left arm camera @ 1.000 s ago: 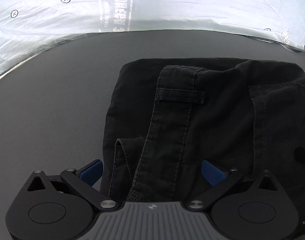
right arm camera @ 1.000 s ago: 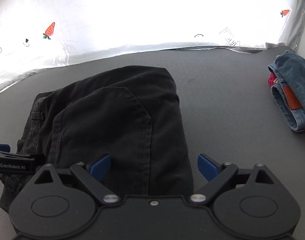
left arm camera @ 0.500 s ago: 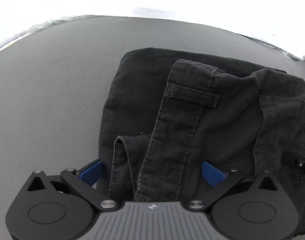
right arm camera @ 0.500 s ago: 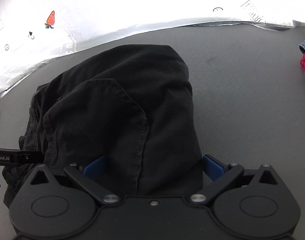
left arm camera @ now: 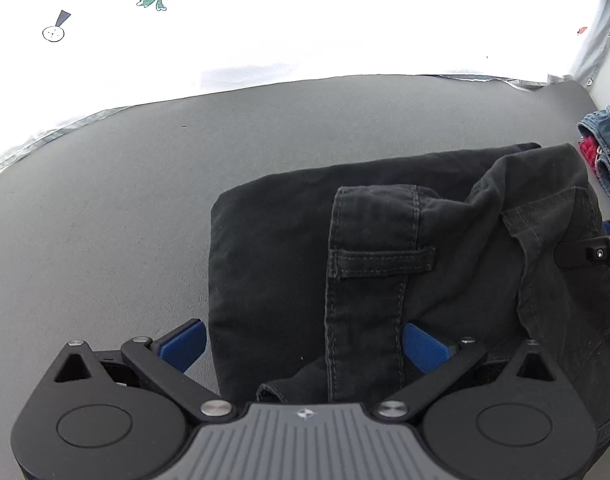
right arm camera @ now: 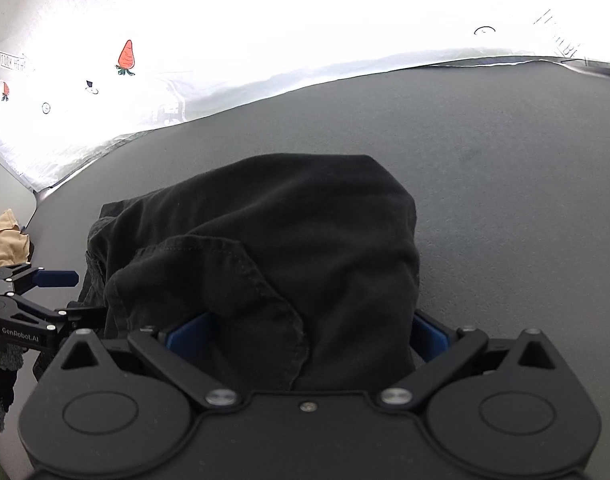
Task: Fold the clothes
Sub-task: 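Grasp the folded black trousers with both tools and lift them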
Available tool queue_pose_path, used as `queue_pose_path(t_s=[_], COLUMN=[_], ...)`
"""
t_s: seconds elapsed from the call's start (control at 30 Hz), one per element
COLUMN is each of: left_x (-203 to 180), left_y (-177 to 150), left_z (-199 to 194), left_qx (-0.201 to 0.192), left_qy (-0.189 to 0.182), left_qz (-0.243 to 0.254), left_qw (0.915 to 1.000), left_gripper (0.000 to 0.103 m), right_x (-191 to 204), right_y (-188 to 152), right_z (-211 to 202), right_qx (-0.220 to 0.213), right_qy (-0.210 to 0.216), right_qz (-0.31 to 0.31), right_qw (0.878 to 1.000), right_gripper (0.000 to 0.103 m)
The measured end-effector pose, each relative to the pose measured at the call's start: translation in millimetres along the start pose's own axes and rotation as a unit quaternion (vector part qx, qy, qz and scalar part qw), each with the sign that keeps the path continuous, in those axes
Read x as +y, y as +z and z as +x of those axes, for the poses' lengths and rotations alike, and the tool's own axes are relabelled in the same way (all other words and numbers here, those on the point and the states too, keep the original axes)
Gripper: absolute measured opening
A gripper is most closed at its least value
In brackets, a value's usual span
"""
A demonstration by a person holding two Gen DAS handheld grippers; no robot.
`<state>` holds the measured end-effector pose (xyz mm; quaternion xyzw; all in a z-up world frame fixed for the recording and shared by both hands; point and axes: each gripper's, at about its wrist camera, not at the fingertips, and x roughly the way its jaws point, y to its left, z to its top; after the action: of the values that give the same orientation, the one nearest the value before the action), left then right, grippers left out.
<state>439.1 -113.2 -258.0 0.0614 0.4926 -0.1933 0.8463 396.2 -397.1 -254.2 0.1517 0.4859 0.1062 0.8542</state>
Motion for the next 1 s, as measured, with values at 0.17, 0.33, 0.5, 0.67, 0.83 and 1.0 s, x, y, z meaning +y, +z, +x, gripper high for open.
queue_pose_path(t_s=[0.17, 0.33, 0.5, 0.67, 0.83, 1.0], left_x=[15.8, 19.6, 6.0, -16.7, -12.4, -21.6], left_y=[7.0, 9.6, 9.9, -2.2, -19.6, -30.1], left_z=[17.5, 28.8, 18.8, -1.3, -59.1, -119.8], left_qx=[0.001, 0.004, -0.015, -0.043, -0.098, -0.167], left_qy=[-0.050, -0.055, -0.024, 0.017, 0.020, -0.002], left_qz=[-0.016, -0.045, -0.054, -0.038, -0.069, -0.073], left_qw=[0.9986, 0.9975, 0.9981, 0.9982, 0.9926, 0.9833], left_gripper=[0.103, 0.102, 0.071, 0.042, 0.031, 0.029], right_x=[-12.4, -19.9, 1.4, 59.6, 115.1, 137.3], right_y=[7.1, 4.9, -4.3, -25.2, -38.8, -50.9], right_z=[8.9, 12.2, 2.6, -26.5, -74.6, -132.2], right_qx=[0.015, 0.009, -0.030, -0.083, -0.146, -0.205], right_qy=[0.034, 0.049, 0.019, -0.080, -0.134, -0.152], right_qz=[0.018, 0.045, 0.055, 0.003, -0.046, -0.059], right_qw=[0.999, 0.998, 0.998, 0.993, 0.979, 0.965], right_gripper=[0.103, 0.103, 0.072, 0.039, 0.032, 0.032])
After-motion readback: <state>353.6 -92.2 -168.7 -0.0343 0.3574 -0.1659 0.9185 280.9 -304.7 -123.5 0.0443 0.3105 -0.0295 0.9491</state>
